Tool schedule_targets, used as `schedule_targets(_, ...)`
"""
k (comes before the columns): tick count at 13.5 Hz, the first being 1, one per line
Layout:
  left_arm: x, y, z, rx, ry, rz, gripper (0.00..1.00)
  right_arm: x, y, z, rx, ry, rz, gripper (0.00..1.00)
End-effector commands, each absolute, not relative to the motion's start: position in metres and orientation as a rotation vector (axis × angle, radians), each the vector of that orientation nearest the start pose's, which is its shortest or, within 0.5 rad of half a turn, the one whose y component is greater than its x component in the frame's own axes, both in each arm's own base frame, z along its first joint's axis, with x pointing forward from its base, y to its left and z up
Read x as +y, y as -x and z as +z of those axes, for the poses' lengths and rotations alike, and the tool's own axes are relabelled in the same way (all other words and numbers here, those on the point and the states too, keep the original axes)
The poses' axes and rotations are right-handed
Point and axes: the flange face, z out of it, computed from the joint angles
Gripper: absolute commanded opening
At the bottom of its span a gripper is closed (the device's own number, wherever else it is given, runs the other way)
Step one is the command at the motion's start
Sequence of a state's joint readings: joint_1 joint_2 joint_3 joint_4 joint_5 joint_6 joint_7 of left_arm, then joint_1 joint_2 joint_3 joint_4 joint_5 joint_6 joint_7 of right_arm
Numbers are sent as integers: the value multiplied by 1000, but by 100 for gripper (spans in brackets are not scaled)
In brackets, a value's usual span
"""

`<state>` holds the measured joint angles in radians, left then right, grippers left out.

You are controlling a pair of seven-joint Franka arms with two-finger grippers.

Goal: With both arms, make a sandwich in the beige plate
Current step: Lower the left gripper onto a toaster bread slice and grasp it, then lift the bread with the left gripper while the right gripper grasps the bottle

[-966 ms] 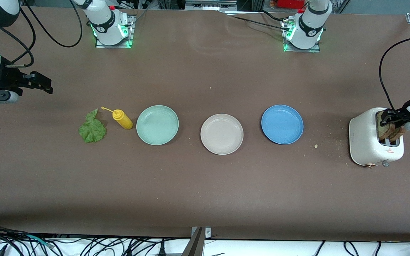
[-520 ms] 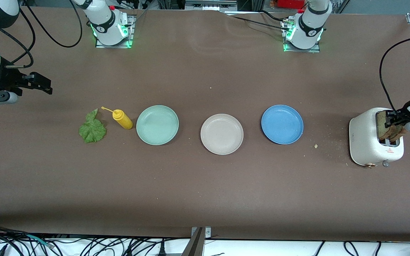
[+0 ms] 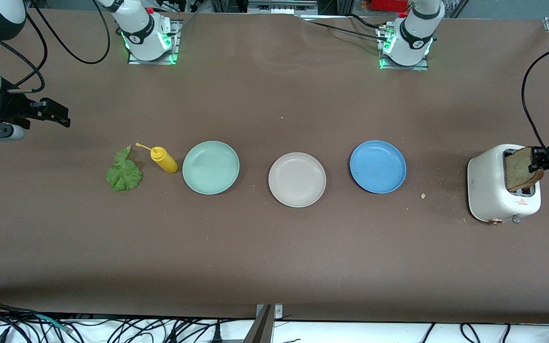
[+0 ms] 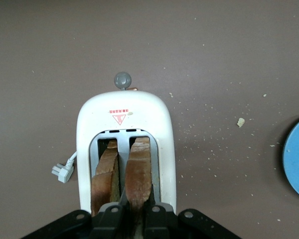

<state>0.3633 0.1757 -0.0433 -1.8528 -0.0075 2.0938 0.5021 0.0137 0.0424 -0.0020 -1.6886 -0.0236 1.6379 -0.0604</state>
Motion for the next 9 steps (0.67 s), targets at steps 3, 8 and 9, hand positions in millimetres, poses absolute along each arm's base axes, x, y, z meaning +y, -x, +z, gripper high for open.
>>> schedule_targets(3,170,-595,472,380,3118,-82,0,2,-576,532,-140,3159,210,100)
schedule_targets(8,111,-607,493,516,3143,15,0,-3,-576,527,-152,3167,217,100)
schedule_targets(9,87,-608,491,562,3165,53,0,-7,-575,521,-188,3151,228,100)
